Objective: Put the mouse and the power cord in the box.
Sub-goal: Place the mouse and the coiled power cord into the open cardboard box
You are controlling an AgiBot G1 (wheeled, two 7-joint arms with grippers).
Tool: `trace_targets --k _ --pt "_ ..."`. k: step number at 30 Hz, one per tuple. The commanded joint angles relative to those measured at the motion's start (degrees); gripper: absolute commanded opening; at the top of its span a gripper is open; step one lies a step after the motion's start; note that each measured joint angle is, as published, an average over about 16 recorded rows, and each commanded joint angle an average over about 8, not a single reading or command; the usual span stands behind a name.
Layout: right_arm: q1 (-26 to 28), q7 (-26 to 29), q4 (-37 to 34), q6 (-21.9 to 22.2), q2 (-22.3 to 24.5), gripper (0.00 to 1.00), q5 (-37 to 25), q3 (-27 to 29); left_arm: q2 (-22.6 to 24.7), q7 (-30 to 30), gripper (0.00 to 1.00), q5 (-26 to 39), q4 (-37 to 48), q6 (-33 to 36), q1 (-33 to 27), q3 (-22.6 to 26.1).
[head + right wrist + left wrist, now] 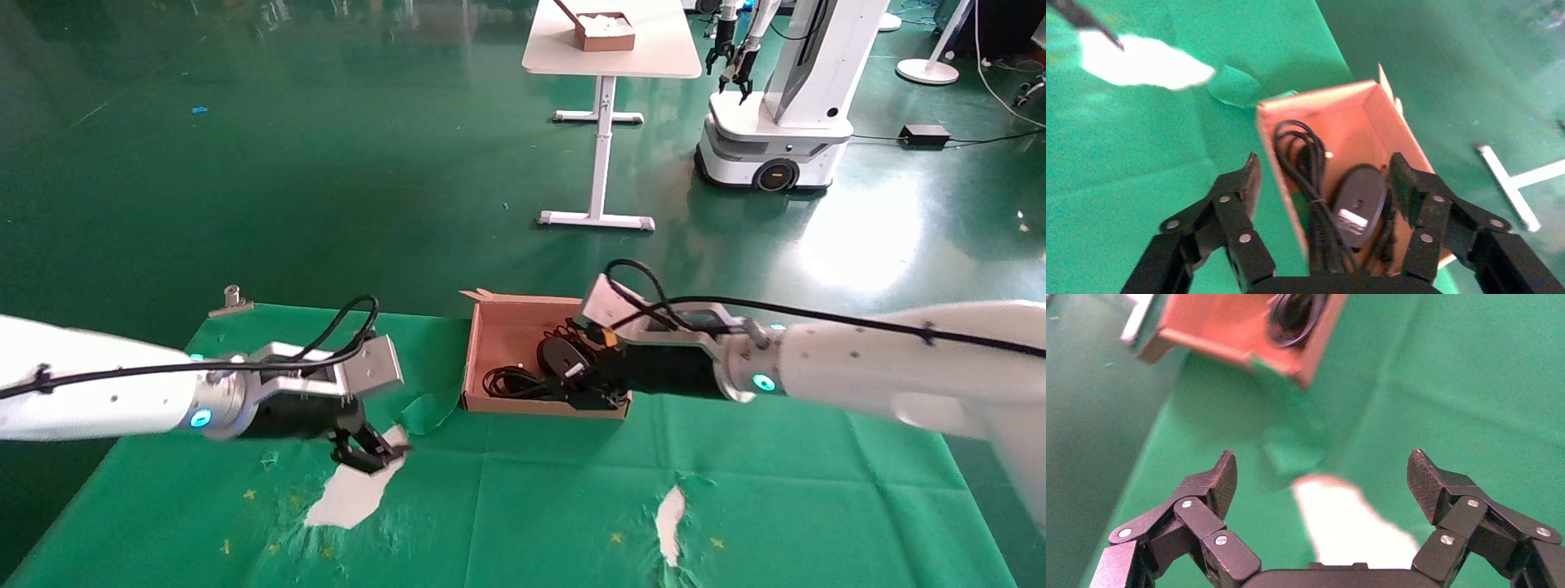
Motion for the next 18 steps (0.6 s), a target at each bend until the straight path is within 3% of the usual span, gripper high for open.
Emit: trace_targets --k 1,18 --pt "-1.2 0.4 1.7 -1.3 1.5 1.00 2.0 0.9 -0.8 0.5 1.00 -2.0 -0.8 1.4 1.4 -2.2" --pt "-11.3 3.6 15.6 -12.3 13.8 1.00 19.2 8.6 -7.5 4.6 1.00 -19.1 -8.0 13.1 13.7 -20.4"
